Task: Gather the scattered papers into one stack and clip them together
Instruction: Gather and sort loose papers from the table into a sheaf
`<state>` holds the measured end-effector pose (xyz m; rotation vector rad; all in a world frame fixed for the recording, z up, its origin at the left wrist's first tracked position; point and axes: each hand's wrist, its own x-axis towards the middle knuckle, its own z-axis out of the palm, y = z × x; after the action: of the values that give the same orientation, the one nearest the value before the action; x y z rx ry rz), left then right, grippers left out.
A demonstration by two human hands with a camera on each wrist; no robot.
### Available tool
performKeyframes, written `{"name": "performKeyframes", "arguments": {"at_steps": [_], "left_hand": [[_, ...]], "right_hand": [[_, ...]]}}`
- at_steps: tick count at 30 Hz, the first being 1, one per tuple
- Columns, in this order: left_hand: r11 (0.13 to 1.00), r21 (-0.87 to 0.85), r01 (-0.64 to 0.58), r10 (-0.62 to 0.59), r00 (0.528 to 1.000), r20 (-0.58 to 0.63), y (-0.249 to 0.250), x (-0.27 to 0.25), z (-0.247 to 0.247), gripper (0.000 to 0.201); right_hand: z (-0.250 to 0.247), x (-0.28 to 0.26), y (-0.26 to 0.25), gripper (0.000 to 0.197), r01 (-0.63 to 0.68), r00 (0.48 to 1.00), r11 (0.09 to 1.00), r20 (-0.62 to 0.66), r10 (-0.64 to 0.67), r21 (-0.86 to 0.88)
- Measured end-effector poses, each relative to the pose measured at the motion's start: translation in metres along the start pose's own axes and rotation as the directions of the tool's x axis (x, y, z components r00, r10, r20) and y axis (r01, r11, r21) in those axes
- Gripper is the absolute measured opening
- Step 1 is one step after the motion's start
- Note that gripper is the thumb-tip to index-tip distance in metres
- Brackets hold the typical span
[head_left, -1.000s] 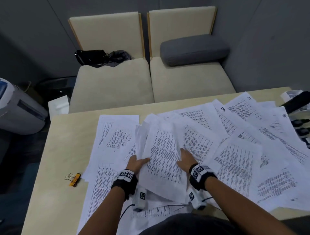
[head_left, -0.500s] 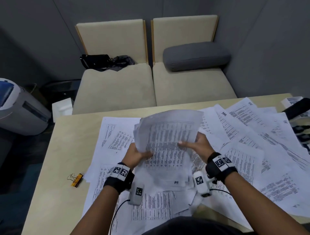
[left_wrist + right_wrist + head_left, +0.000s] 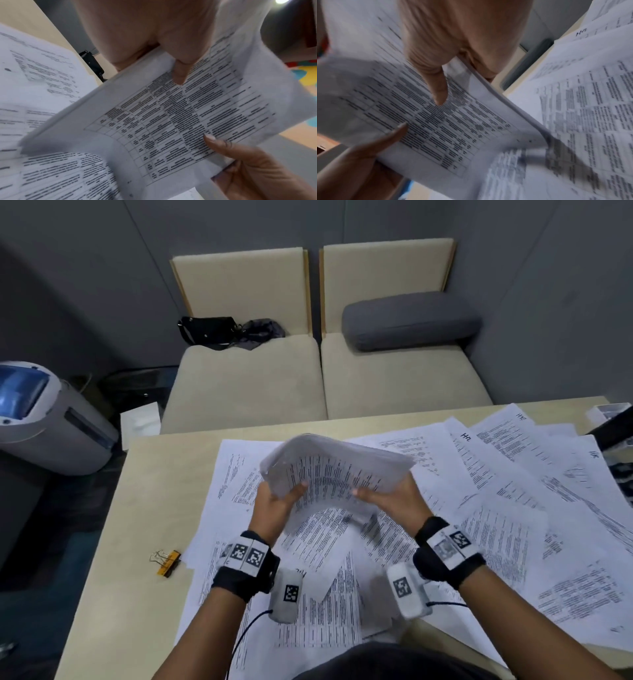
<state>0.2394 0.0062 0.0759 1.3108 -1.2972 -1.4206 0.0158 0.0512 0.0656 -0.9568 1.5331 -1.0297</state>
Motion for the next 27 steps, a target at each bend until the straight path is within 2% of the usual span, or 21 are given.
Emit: {"name": "performKeyframes", "arguments": {"at_steps": [2,3,6,7,9,11,15,17,19,21,24,25,27], "left_hand": [[0.999,0.038,0.015,-0.015,1.000,-0.005,-0.017,-0.003,0.001,0.016],[0.999,0.048,0.018,-0.017,1.000,-0.027,-0.022,-0.003,0.000,0.008],[0.990,0.137,0.025,0.001,0.983,-0.184,-0.020,0.001,-0.009,0.018],[0.987,0.162,0.020,0.019,0.972,-0.234,-0.019,0.002,-0.018,0.016],[0.966,0.259,0.024,0.053,0.957,-0.287,-0.020,0.007,-0.044,0.009],[0.897,0.432,0.097,0.044,0.952,-0.304,-0.035,0.014,-0.080,0.015],[0.701,0.615,0.361,-0.204,0.928,-0.312,-0.078,0.006,-0.143,0.018],[0.596,0.686,0.416,-0.289,0.909,-0.300,-0.105,-0.009,-0.156,0.018],[0.535,0.715,0.450,-0.370,0.886,-0.280,-0.128,-0.025,-0.157,0.017],[0.559,0.677,0.479,-0.425,0.866,-0.261,-0.146,-0.034,-0.153,0.019],[0.605,0.633,0.483,-0.425,0.868,-0.256,-0.160,-0.040,-0.145,0.023],[0.610,0.632,0.478,-0.430,0.870,-0.243,-0.160,-0.041,-0.142,0.021],[0.618,0.625,0.478,-0.444,0.868,-0.225,-0.162,-0.041,-0.139,0.019]], "right_hand": [[0.009,-0.001,0.014,0.089,-0.061,0.998,0.994,0.023,0.063,-0.092],[0.011,0.001,0.020,0.084,-0.069,0.997,0.988,0.025,0.073,-0.136],[0.010,0.012,0.034,0.028,-0.059,0.998,0.975,-0.014,0.057,-0.215],[0.007,0.015,0.040,0.029,-0.077,0.997,0.963,-0.023,0.073,-0.259],[0.002,0.016,0.056,0.035,-0.171,0.985,0.939,-0.052,0.163,-0.299],[0.000,0.014,0.073,0.037,-0.301,0.954,0.889,-0.108,0.281,-0.345],[0.009,0.006,0.101,0.047,-0.486,0.870,0.738,-0.179,0.460,-0.467],[0.024,0.003,0.109,0.050,-0.525,0.843,0.697,-0.189,0.503,-0.488],[0.043,0.000,0.114,0.047,-0.516,0.847,0.695,-0.178,0.501,-0.501],[0.062,-0.002,0.113,0.046,-0.509,0.849,0.703,-0.156,0.504,-0.498],[0.084,-0.007,0.116,0.087,-0.513,0.843,0.730,-0.103,0.528,-0.452],[0.089,-0.009,0.117,0.090,-0.502,0.849,0.738,-0.094,0.520,-0.452],[0.096,-0.015,0.120,0.084,-0.466,0.874,0.752,-0.111,0.473,-0.467]]}}
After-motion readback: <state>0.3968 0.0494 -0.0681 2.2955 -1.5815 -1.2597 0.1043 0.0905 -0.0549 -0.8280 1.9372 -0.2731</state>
